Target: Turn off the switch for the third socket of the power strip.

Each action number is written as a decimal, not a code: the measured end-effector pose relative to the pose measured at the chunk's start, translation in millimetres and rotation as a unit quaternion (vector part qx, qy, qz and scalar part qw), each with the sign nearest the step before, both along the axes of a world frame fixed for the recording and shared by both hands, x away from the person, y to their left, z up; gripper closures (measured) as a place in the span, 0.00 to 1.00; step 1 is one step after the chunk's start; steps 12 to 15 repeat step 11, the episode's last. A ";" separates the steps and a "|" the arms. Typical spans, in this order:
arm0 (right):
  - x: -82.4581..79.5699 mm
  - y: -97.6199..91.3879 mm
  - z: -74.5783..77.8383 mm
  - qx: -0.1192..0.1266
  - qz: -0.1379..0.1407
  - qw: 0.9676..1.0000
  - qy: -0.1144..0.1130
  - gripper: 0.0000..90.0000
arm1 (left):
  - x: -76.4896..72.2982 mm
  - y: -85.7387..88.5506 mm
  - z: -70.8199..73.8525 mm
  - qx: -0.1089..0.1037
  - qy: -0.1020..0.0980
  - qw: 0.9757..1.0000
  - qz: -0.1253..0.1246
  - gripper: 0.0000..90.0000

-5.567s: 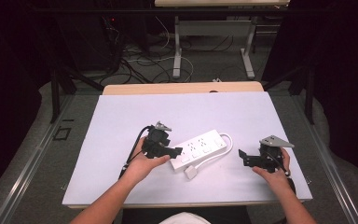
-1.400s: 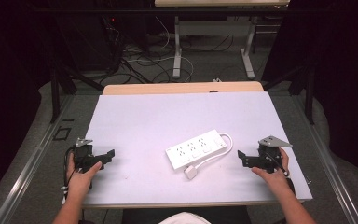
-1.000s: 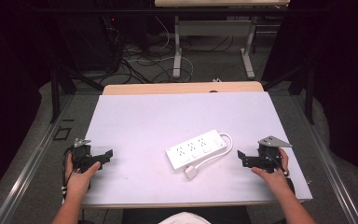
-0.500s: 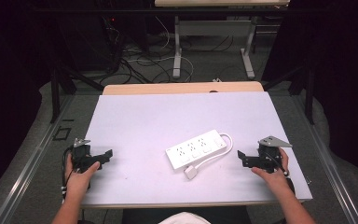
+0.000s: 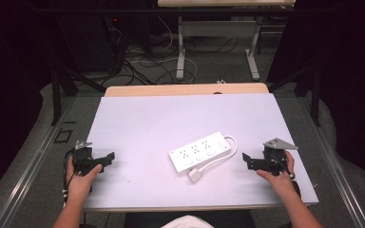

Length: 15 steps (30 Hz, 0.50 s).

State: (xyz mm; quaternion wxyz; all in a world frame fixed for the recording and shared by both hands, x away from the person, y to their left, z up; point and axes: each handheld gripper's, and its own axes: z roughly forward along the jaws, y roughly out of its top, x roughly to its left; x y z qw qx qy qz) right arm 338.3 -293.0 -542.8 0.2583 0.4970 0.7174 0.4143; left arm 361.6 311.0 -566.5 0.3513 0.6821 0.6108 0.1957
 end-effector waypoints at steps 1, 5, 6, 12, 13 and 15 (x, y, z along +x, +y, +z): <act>-0.5 0.0 0.6 0.000 -0.001 1.000 0.002 0.02 | 0.0 -0.4 -0.7 -0.002 -0.004 1.000 0.001 0.01; -0.4 0.1 0.7 0.002 -0.002 1.000 0.001 0.02 | -0.1 -0.3 -0.8 -0.003 -0.004 1.000 0.002 0.01; -0.4 0.0 0.6 0.002 -0.002 1.000 0.001 0.02 | -0.1 -0.2 -0.7 -0.003 -0.004 1.000 0.002 0.01; -0.9 -0.1 1.1 0.001 -0.003 1.000 0.002 0.02 | -0.4 -0.2 0.0 0.000 0.001 1.000 -0.001 0.01; -0.9 -0.1 1.1 0.001 -0.003 1.000 0.002 0.02 | -0.4 -0.2 0.0 0.000 0.001 1.000 -0.001 0.01; -0.9 -0.1 1.1 0.001 -0.003 1.000 0.002 0.02 | -0.4 -0.2 0.0 0.000 0.001 1.000 -0.001 0.01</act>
